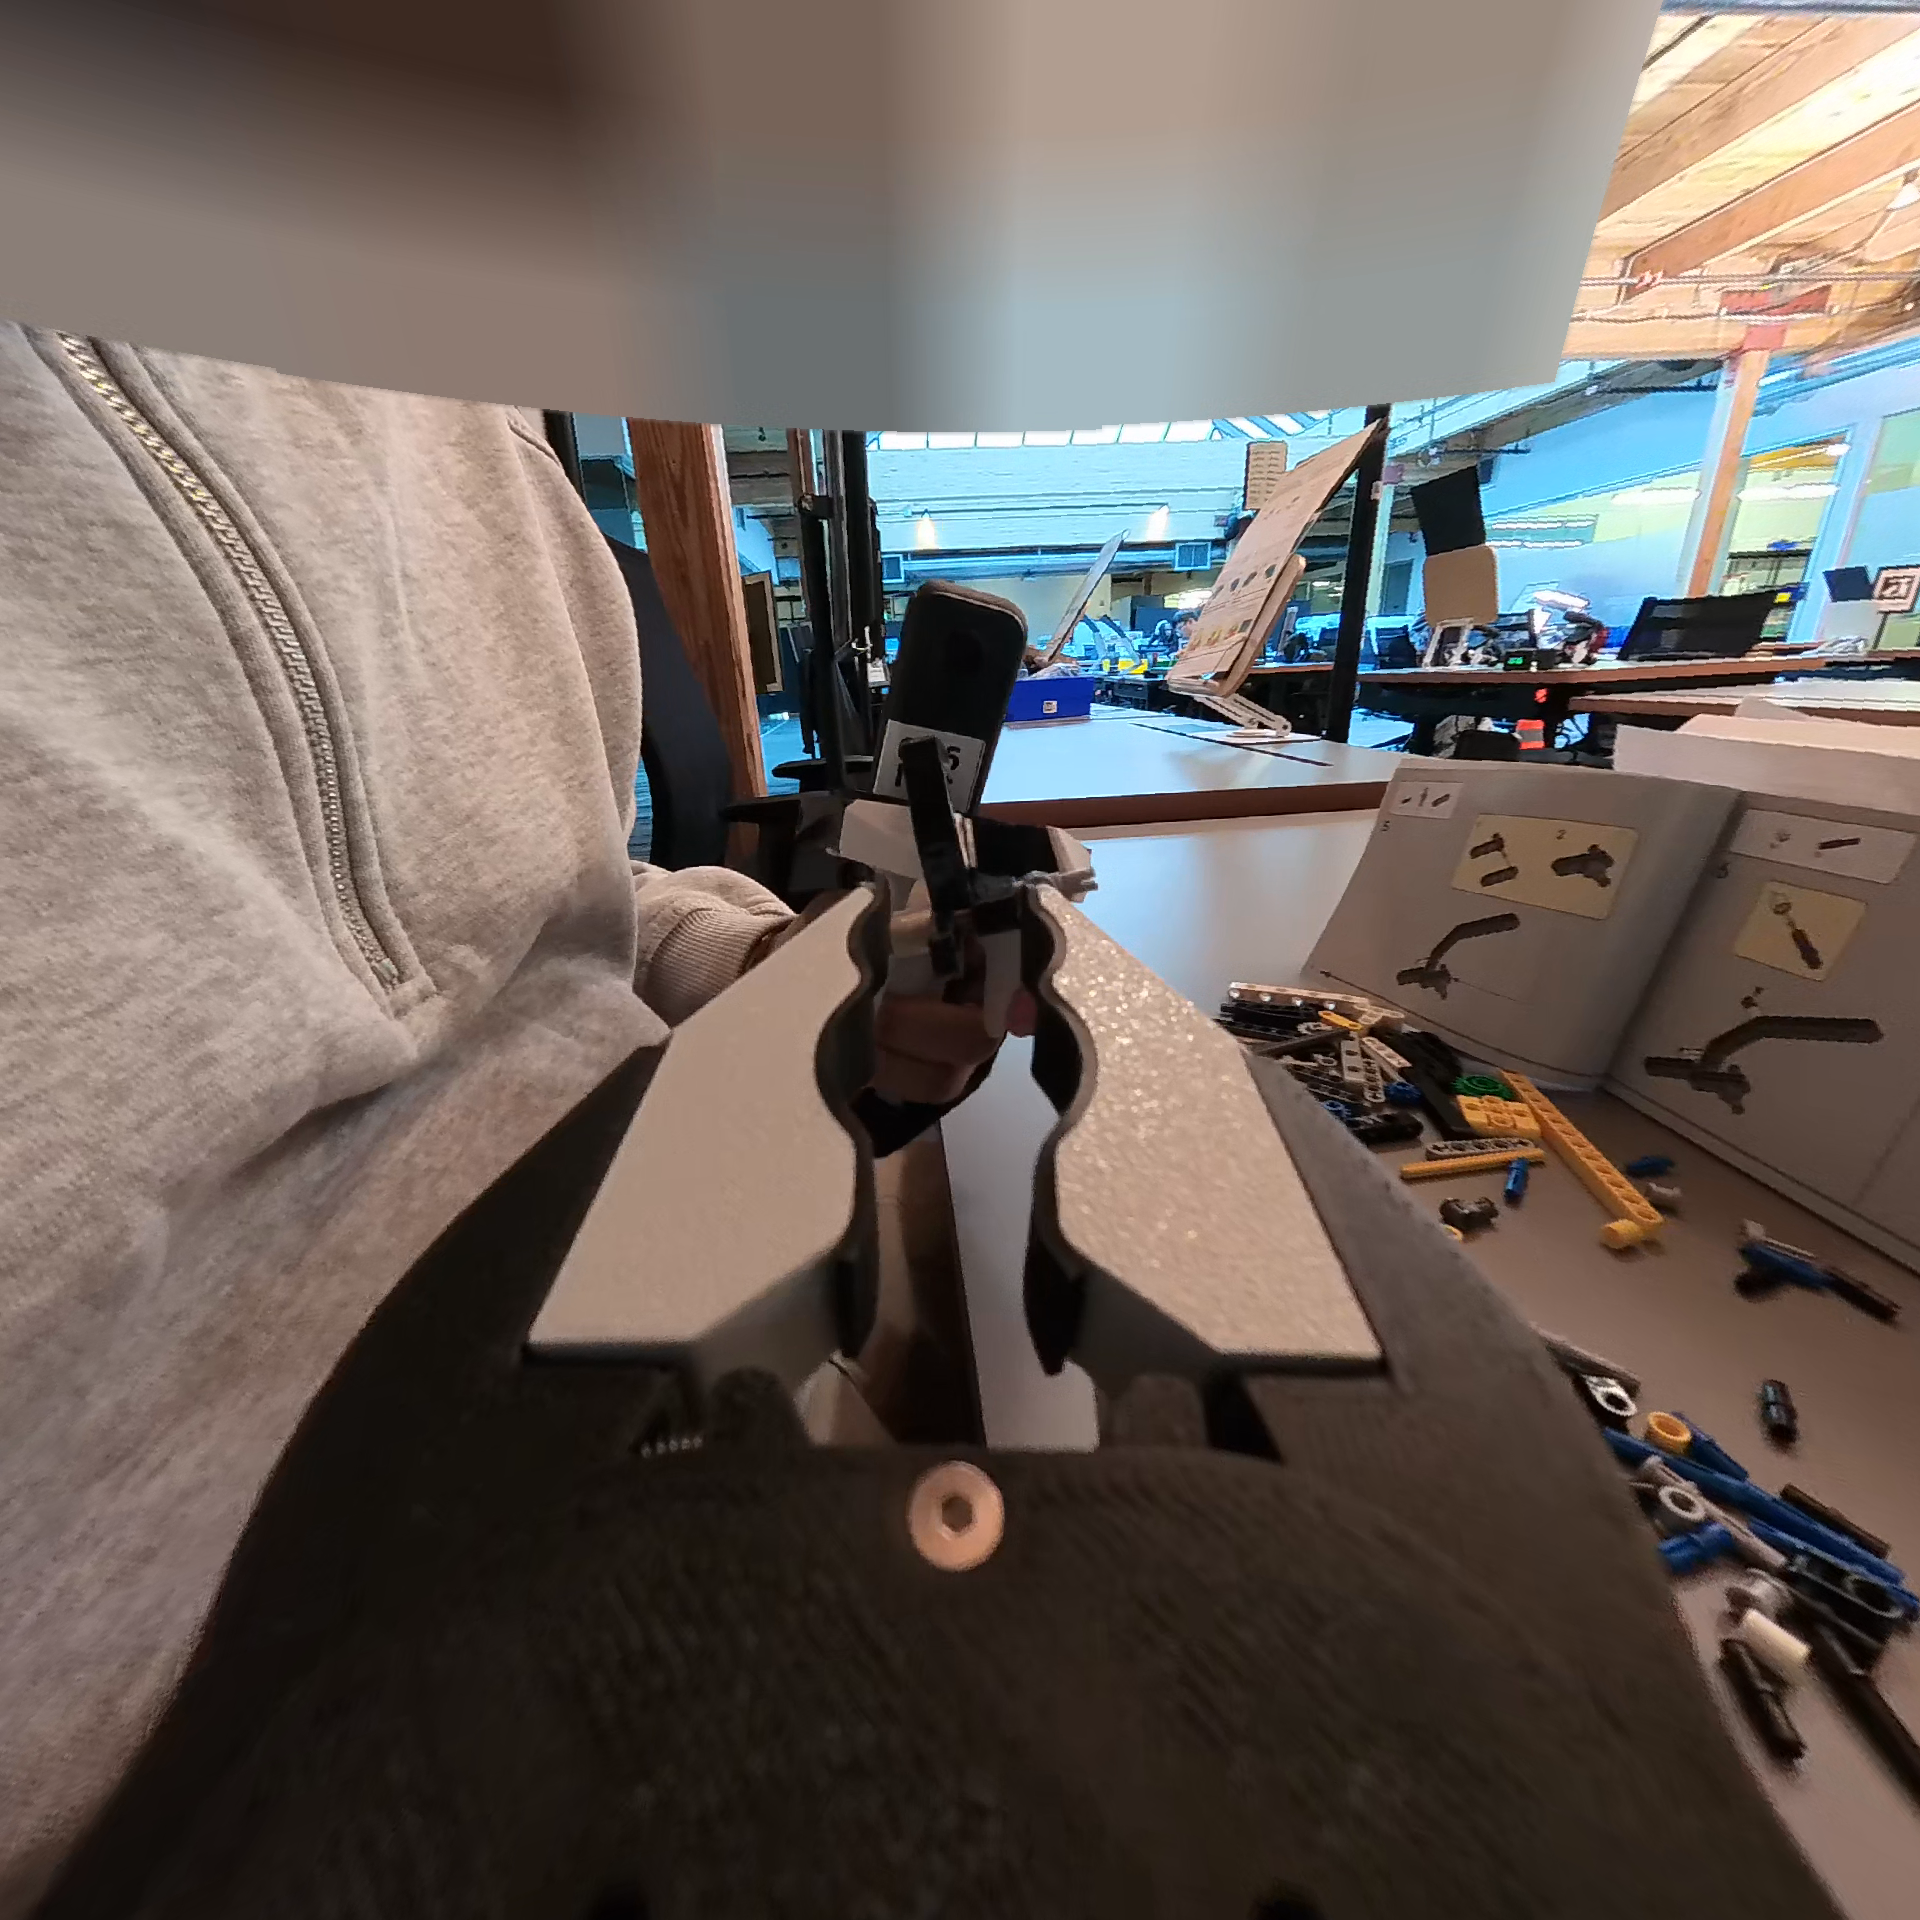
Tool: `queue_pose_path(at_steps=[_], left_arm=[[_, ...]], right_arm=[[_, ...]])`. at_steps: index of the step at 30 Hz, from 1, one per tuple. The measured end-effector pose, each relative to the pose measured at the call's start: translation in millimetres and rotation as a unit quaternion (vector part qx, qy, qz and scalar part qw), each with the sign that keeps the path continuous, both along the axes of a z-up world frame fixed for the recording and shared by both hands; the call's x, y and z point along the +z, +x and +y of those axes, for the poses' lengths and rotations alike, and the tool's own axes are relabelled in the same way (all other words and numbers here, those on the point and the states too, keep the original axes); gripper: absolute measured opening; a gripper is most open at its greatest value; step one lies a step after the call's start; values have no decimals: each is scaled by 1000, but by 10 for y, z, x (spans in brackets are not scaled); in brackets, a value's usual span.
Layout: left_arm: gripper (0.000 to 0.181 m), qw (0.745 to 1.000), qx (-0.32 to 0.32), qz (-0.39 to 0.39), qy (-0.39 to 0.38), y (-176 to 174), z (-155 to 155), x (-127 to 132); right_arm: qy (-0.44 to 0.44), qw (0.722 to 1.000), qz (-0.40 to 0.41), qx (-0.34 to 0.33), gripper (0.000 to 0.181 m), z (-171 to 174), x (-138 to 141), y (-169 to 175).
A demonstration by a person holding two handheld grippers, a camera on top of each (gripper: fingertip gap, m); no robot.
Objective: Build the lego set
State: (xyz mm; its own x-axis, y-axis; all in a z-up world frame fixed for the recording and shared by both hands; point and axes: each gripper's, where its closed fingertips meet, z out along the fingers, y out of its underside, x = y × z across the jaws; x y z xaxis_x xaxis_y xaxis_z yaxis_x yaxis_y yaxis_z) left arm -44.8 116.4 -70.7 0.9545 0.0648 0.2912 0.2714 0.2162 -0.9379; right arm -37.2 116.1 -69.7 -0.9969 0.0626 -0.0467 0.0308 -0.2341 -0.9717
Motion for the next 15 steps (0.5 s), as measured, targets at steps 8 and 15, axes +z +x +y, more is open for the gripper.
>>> queue_pose_path(at_steps=[8, 15], left_arm=[[15, 1000, 3, -19, -1, -59, -18, -47], [14, 999, -2, -43, 10, -97, -39, -68]], right_arm=[[11, 1000, -10, -18, 24, -14, -52, -74], [28, 999, -12, -25, 25, -43, -109, -100]])
